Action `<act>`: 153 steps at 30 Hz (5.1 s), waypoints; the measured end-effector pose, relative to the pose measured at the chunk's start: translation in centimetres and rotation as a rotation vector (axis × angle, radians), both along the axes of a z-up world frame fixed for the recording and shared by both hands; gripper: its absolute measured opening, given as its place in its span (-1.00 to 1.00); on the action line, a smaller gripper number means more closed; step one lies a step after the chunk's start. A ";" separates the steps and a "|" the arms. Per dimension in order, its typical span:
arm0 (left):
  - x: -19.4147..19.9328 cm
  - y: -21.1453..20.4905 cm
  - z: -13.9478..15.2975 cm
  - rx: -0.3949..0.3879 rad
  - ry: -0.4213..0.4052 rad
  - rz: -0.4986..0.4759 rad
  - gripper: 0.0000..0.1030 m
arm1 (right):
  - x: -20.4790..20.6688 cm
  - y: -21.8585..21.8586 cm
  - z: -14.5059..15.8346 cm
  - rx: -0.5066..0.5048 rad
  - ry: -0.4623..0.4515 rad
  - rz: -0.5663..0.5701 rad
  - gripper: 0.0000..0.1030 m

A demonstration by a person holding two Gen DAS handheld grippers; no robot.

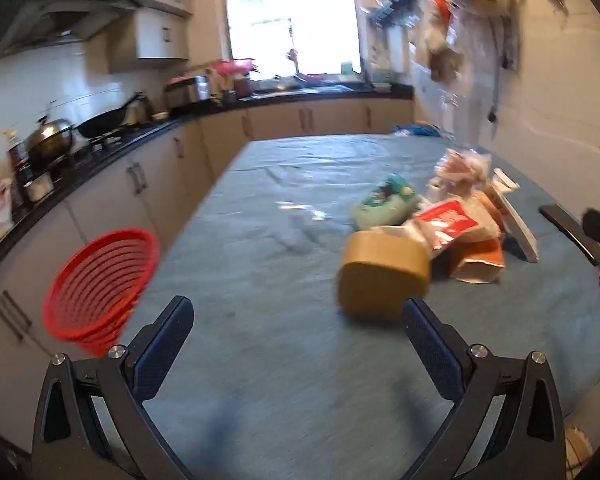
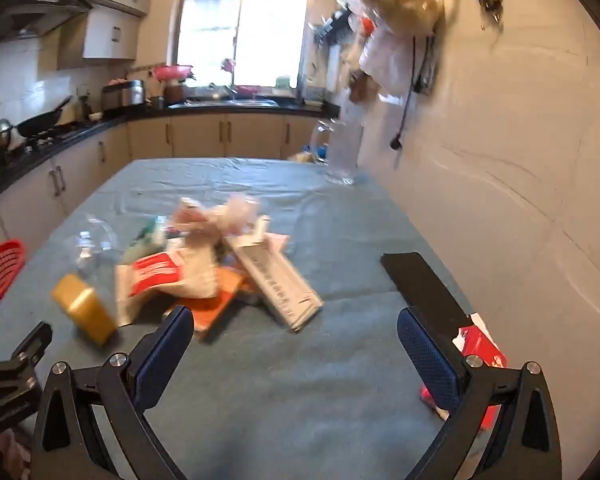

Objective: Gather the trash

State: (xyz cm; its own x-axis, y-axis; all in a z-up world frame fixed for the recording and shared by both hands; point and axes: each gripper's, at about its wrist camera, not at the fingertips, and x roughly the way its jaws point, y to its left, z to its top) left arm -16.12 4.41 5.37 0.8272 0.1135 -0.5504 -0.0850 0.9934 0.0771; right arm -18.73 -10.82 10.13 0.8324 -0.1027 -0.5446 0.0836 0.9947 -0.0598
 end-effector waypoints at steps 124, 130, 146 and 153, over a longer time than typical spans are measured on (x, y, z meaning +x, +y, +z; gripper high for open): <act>10.0 -0.9 -3.1 -0.087 0.198 -0.252 0.26 | 13.6 -6.8 -7.6 0.266 0.311 0.366 0.10; 9.9 -0.2 -3.0 -0.131 0.187 -0.262 0.26 | 11.1 -6.6 -6.8 0.340 0.283 0.368 -0.33; 8.5 0.2 -2.3 -0.147 0.150 -0.280 0.26 | 10.7 -8.1 -7.3 0.271 0.288 0.277 -0.72; 7.9 0.8 -1.0 -0.163 0.117 -0.293 0.26 | 8.6 -8.2 -4.7 0.309 0.200 0.285 -0.72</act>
